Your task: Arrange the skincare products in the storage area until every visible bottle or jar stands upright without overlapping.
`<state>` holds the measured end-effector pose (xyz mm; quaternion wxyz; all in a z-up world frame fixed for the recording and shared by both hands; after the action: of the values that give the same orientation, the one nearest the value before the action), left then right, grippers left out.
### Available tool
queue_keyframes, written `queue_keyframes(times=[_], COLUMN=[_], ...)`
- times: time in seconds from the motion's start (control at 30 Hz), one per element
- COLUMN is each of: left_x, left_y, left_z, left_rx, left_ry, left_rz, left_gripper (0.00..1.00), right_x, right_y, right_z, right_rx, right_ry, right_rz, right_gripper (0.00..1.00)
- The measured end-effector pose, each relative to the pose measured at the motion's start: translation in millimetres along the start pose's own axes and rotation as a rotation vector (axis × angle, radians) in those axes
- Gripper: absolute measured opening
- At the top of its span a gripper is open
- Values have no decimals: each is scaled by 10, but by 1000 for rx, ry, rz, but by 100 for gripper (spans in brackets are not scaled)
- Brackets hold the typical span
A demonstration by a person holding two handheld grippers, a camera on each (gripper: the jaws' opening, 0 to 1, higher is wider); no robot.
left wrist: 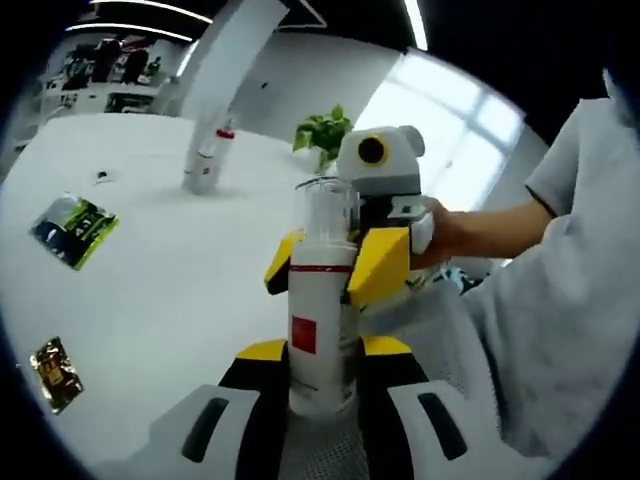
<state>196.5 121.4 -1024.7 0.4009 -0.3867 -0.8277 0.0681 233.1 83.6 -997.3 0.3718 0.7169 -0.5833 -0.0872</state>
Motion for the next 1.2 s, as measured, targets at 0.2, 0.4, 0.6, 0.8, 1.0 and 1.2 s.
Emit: queue_keyframes(times=[0.2,0.4,0.6,0.8,1.0,1.2], left_x=[13,-15,13,-35,-44,-89], left_y=[190,262,229,119,4,-220], left_z=[36,78,47,8,-22,-8], left_rx=[-32,-123,-103,-42,-13,12], left_ry=[38,97,65,14,-13,0], left_rz=[-207,-363,-322,-164,-38,152], left_gripper=[20,20,20,19,16,18], right_x=[-114,-184,-174,-81,37,127], right_y=[-164,-241,-240,-161,-52,135], right_z=[19,31,-19,-80,-62,-21], right_rx=[-259,-375,-337,-136,17,165], right_ry=[-34,-41,-20,20,77,124], right_rz=[119,210,199,137,4,-159], right_gripper=[19,21,19,18,17,17])
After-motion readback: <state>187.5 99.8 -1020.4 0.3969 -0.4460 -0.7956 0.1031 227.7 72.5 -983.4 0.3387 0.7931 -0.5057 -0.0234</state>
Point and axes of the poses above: the point that each gripper's makers call its tool centre point, and the gripper's own axes: x roughly backward along the fingers, y roughly to its left, z roughly out of its underside, the point moved 4 cm from there along x, roughly backward along the fingers, and after that the axes turned 10 degrees about y, right-handed, at the moved point
